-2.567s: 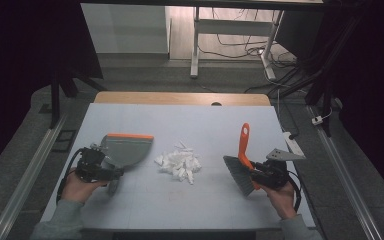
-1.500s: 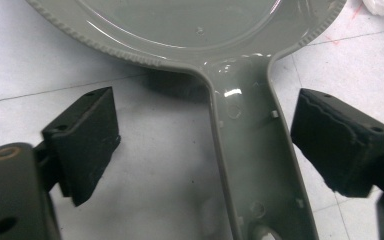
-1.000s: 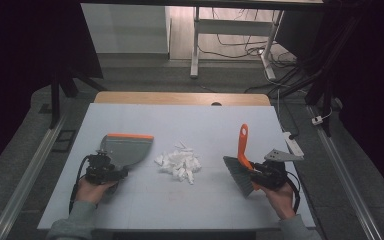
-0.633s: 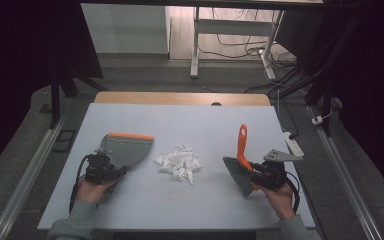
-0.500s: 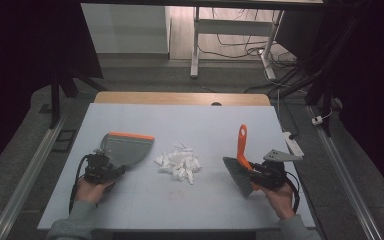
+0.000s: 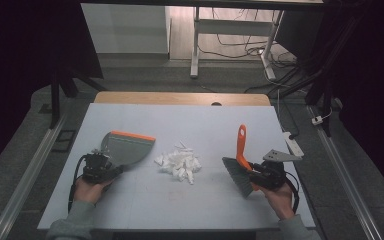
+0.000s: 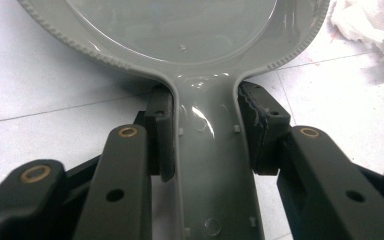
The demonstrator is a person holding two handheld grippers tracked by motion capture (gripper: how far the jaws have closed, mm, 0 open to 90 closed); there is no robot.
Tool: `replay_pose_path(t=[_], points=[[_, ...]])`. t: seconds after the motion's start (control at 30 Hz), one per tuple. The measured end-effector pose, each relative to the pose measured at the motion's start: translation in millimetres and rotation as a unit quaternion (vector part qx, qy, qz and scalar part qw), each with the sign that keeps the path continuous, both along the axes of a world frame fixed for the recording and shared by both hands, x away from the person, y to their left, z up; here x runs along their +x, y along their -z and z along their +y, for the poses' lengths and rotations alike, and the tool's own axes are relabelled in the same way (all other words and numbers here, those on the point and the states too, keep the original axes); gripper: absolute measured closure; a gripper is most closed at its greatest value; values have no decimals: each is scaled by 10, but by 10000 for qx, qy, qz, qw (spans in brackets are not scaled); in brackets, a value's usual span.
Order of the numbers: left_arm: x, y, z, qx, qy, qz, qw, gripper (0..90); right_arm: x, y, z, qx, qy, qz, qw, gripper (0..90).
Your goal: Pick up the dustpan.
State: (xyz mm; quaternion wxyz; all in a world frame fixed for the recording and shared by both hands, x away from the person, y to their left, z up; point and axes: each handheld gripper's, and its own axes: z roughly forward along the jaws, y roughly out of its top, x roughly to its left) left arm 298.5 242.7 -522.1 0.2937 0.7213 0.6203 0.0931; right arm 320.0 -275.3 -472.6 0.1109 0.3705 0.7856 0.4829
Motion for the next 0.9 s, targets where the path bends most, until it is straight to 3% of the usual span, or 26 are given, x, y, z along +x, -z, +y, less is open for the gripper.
replay_pose_path(t=[0.23, 0.43, 0.9], points=[[-7, 8, 23, 14, 137, -67, 9999, 617, -5, -11, -1, -4, -19, -10, 10000, 700], [-27, -5, 64, -6, 173, -240, 9996, 618, -11, -22, 0, 6, -10, -23, 10000, 700], [-69, -67, 134, -50, 121, -581, 9982, 620, -11, -20, 2, 4, -18, -31, 10000, 700]])
